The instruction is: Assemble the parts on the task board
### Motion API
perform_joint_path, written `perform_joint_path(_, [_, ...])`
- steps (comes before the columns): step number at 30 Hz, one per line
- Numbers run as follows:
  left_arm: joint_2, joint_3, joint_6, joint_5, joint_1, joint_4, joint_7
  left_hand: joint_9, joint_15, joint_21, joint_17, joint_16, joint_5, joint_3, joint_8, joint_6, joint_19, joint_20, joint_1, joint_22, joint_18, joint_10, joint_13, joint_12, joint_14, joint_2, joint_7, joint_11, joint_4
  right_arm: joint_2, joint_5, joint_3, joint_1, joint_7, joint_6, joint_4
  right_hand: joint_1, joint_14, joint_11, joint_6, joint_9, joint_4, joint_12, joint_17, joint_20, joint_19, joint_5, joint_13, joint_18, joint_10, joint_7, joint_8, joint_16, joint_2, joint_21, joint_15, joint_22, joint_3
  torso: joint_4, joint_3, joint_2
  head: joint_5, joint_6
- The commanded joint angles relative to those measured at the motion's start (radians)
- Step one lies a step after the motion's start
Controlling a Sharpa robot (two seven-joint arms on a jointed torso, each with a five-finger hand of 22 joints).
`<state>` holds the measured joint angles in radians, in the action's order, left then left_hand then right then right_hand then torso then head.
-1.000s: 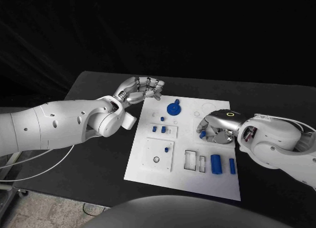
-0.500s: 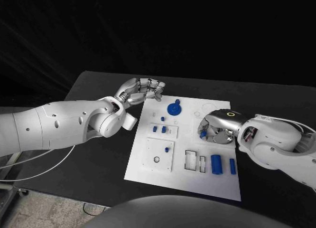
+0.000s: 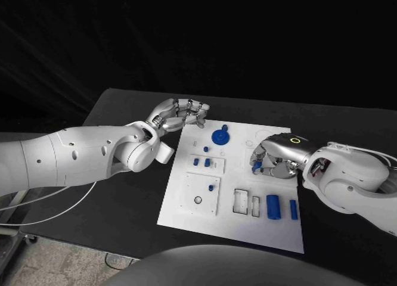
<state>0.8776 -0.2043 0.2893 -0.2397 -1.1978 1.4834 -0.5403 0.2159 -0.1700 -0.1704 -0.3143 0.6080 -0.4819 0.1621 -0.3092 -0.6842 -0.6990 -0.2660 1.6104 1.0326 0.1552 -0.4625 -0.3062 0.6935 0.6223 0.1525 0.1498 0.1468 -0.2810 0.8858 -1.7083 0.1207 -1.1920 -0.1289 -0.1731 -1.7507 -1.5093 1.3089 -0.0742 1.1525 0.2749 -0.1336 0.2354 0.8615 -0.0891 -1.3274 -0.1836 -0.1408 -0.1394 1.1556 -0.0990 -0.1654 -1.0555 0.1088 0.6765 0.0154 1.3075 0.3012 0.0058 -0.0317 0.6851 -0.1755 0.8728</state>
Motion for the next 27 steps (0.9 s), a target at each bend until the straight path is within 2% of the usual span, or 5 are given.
perform_joint_path(1, [-0.003, 0.001, -0.020, -0.004, 0.000, 0.000, -0.003, -0.001, -0.004, 0.007, 0.002, 0.007, -0.004, -0.006, -0.005, -0.001, -0.007, 0.003, 0.009, 0.001, 0.007, -0.003, 0.001, 0.004, 0.005, -0.003, 0.005, 0.007, 0.000, 0.008, -0.015, -0.001, -0.016, 0.000, -0.017, -0.022, 0.003, 0.000, 0.030, 0.015, 0.030, 0.006, -0.008, -0.015, 0.006, -0.003, 0.005, 0.003, -0.002, 0.046, 0.004, -0.012, 0.015, -0.007, -0.003, 0.009, 0.075, 0.000, 0.0015, -0.0003, 0.001, -0.004, 0.000])
perform_joint_path(11, [-0.005, 0.001, -0.022, -0.004, 0.001, -0.003, -0.003, -0.002, -0.005, 0.007, 0.002, 0.007, -0.005, -0.009, -0.005, -0.002, -0.007, 0.003, 0.011, 0.002, 0.006, -0.005, 0.003, 0.004, 0.005, -0.001, 0.006, 0.008, 0.000, 0.016, -0.003, -0.001, -0.048, 0.020, -0.021, -0.114, 0.006, 0.026, 0.043, 0.030, 0.053, 0.001, -0.033, -0.018, 0.017, -0.023, 0.005, 0.015, 0.004, 0.097, 0.015, -0.018, 0.025, 0.003, 0.030, 0.021, 0.081, 0.005, 0.0019, -0.0016, 0.001, -0.017, 0.000])
perform_joint_path(16, [-0.010, 0.001, -0.025, -0.004, 0.003, -0.008, -0.003, -0.002, -0.005, 0.007, 0.002, 0.007, -0.005, -0.009, -0.005, -0.002, -0.007, 0.003, 0.011, 0.002, 0.006, -0.005, 0.003, 0.004, 0.005, -0.001, 0.006, 0.008, 0.000, -0.027, 0.000, -0.001, -0.049, 0.029, -0.010, -0.142, 0.007, 0.054, 0.046, 0.031, 0.059, -0.001, -0.045, 0.026, 0.021, -0.044, 0.005, 0.020, 0.012, 0.109, 0.016, -0.017, -0.009, 0.008, 0.081, 0.024, 0.093, 0.009, 0.0014, -0.0029, 0.000, -0.024, 0.000])
perform_joint_path(21, [-0.018, 0.001, -0.031, -0.003, 0.005, -0.014, -0.001, -0.003, -0.005, 0.007, 0.002, 0.007, -0.006, -0.009, -0.005, -0.001, -0.007, 0.003, 0.012, 0.002, 0.006, -0.005, 0.003, 0.003, 0.005, -0.001, 0.007, 0.009, 0.000, -0.089, 0.000, -0.001, -0.043, 0.040, -0.001, -0.134, 0.007, 0.073, 0.046, 0.028, 0.062, -0.002, -0.055, 0.059, 0.023, -0.059, 0.004, 0.023, 0.018, 0.113, 0.016, -0.013, -0.036, 0.009, 0.121, 0.025, 0.102, 0.012, 0.0028, -0.0015, 0.001, -0.021, 0.000])
perform_joint_path(27, [-0.026, 0.001, -0.036, -0.002, 0.006, -0.018, 0.001, -0.003, -0.005, 0.007, 0.002, 0.007, -0.006, -0.011, -0.005, -0.001, -0.007, 0.003, 0.013, 0.003, 0.006, -0.005, 0.004, 0.003, 0.005, 0.000, 0.007, 0.009, 0.000, -0.190, -0.005, -0.001, -0.010, 0.052, 0.028, -0.085, 0.007, 0.077, 0.045, 0.027, 0.063, -0.002, -0.057, 0.065, 0.023, -0.062, 0.002, 0.024, 0.019, 0.115, 0.015, -0.012, -0.041, 0.010, 0.128, 0.025, 0.104, 0.013, 0.0047, -0.0020, 0.000, -0.015, 0.000])
